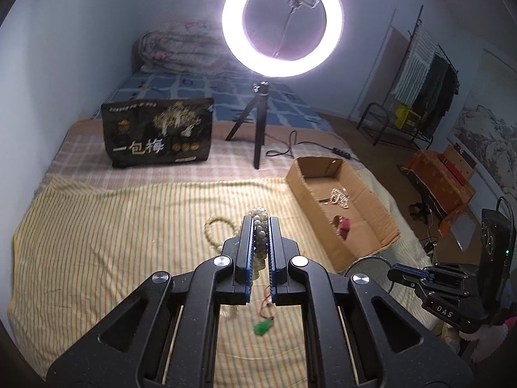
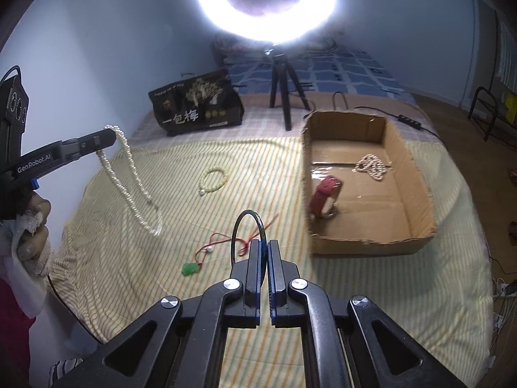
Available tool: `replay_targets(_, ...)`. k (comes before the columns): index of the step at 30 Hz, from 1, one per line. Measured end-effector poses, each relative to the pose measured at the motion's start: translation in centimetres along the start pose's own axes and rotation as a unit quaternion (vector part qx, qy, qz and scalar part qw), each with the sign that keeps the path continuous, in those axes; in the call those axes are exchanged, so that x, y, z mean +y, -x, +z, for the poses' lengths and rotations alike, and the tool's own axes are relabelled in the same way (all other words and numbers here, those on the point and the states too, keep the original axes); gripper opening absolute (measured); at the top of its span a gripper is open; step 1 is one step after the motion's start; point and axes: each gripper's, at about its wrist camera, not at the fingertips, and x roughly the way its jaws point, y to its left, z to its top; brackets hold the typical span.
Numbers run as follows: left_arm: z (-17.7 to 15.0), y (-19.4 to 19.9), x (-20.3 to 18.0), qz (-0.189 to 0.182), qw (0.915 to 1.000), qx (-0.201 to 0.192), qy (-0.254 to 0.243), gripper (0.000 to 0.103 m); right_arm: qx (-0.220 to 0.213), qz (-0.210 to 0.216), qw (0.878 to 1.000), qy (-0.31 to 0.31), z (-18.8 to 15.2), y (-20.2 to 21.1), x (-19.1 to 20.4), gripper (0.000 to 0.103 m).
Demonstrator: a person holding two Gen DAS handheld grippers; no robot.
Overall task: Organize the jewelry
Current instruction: 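Lift and carry the necklace with the left tool while the right tool carries the bangle to the box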
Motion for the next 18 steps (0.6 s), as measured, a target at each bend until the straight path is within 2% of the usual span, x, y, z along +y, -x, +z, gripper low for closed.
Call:
replay_targets(8,1.8,-0.4,-3.4,-0.020,0.9996,-0.010,-0.017,0.005,-0.020,-0.022,0.999,-0.014,0.5,2.2,-3.6,0.001)
replay_targets(18,5.3,-3.2,-8.5,-0.042,0.9979,-0.019,-0.046,0.005,-0.034,-0.044,0.998,-0.033,1.3,2.7,-8.3,0.001)
